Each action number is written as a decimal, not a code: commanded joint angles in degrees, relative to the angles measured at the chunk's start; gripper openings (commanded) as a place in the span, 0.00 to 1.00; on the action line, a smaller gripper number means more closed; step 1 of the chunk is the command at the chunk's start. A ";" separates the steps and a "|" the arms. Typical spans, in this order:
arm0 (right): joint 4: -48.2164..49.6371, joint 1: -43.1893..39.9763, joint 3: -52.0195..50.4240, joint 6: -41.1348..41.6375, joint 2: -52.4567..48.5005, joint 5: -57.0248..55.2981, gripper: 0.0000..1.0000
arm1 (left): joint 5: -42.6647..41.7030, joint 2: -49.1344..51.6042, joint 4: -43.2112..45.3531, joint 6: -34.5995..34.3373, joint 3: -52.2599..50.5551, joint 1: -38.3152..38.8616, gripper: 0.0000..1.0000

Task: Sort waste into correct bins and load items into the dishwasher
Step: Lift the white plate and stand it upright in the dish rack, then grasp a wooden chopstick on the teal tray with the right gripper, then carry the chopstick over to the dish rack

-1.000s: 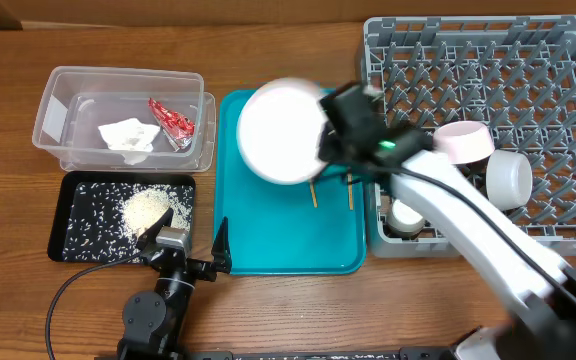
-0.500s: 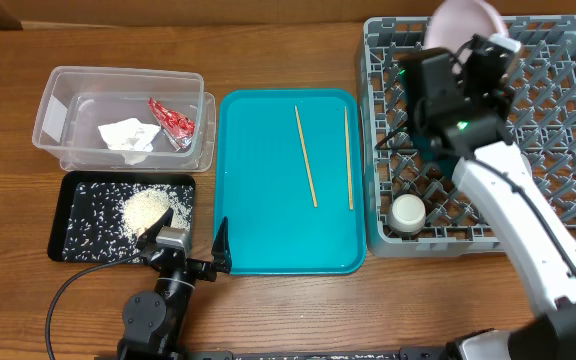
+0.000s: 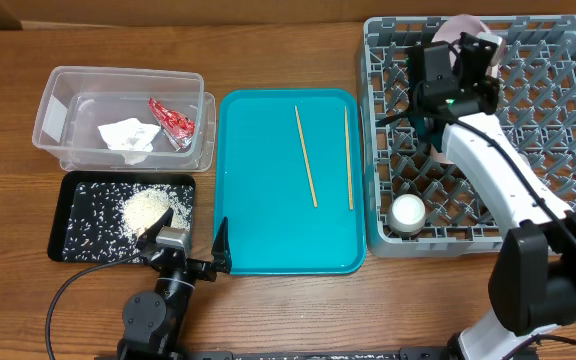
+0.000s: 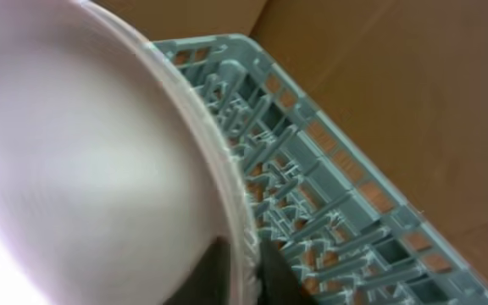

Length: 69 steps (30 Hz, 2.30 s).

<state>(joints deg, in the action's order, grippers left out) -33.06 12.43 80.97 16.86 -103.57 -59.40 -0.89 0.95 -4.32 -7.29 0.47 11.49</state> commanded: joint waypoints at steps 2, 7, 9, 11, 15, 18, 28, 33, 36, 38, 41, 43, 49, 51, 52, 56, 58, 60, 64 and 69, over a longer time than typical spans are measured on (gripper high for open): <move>-1.90 2.71 1.22 -2.29 1.40 0.20 0.65 | -0.46 -0.63 -0.09 0.02 -0.20 -0.26 1.00; -10.69 8.35 3.04 -1.88 5.92 13.14 0.66 | -0.46 -0.63 -0.09 0.02 -0.20 -0.26 1.00; -12.41 11.04 3.10 -1.88 8.02 25.97 0.65 | -0.46 -0.63 -0.09 0.02 -0.20 -0.26 1.00; -13.57 13.75 3.10 -1.88 9.33 41.86 0.62 | -0.46 -0.63 -0.09 0.00 -0.20 -0.26 1.00; -12.79 17.88 2.32 -1.84 8.11 65.66 0.58 | -0.46 -0.63 -0.09 0.02 -0.20 -0.26 1.00; -12.26 20.35 1.20 0.13 4.85 68.00 0.57 | -0.46 -0.63 -0.09 0.02 -0.20 -0.26 1.00; -10.08 22.56 -0.02 7.21 -10.95 56.87 0.45 | -0.46 -0.63 -0.09 0.00 -0.20 -0.26 1.00; -10.16 22.56 -0.02 8.92 -15.06 56.92 0.33 | -0.46 -0.63 -0.11 0.02 -0.20 -0.26 1.00; -12.11 22.88 -0.02 9.14 -15.82 57.31 0.08 | -0.44 -0.63 -0.09 0.00 -0.20 -0.26 1.00; -13.38 23.06 0.31 9.14 -15.32 57.33 0.04 | -0.46 -0.63 -0.09 0.02 -0.20 -0.26 1.00; -15.34 22.88 2.05 9.09 -12.66 57.29 0.04 | -0.46 -0.63 -0.09 0.00 -0.20 -0.26 1.00; -16.06 22.71 3.23 8.68 -9.75 57.29 0.04 | -0.46 -0.63 -0.09 0.00 -0.20 -0.26 1.00; -17.33 20.37 5.31 8.66 3.06 49.53 0.04 | -0.46 -0.63 -0.09 0.02 -0.20 -0.26 1.00; -17.70 18.49 5.31 8.66 6.58 44.81 0.04 | -0.46 -0.63 -0.09 0.00 -0.20 -0.26 1.00; -17.99 17.29 5.31 8.61 7.91 42.45 0.04 | -0.46 -0.63 -0.09 0.00 -0.20 -0.26 1.00; -17.86 11.63 5.09 4.07 8.74 40.00 0.04 | -0.46 -0.63 -0.09 0.02 -0.20 -0.26 1.00; -17.90 9.14 4.35 2.36 7.61 40.41 0.04 | -0.46 -0.63 -0.09 0.02 -0.20 -0.26 1.00; -18.69 7.10 3.98 0.15 5.20 43.23 0.04 | -0.46 -0.63 -0.09 0.00 -0.20 -0.26 1.00; -20.28 6.58 3.93 -1.25 1.68 44.70 0.07 | -0.46 -0.63 -0.09 0.02 -0.20 -0.26 1.00; -21.57 7.54 4.94 -1.88 2.29 41.68 0.47 | -0.46 -0.63 -0.09 0.02 -0.20 -0.26 1.00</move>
<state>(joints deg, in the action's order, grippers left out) -54.65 19.14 84.68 16.25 -103.35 -16.03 -0.91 0.95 -4.34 -7.29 0.47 11.49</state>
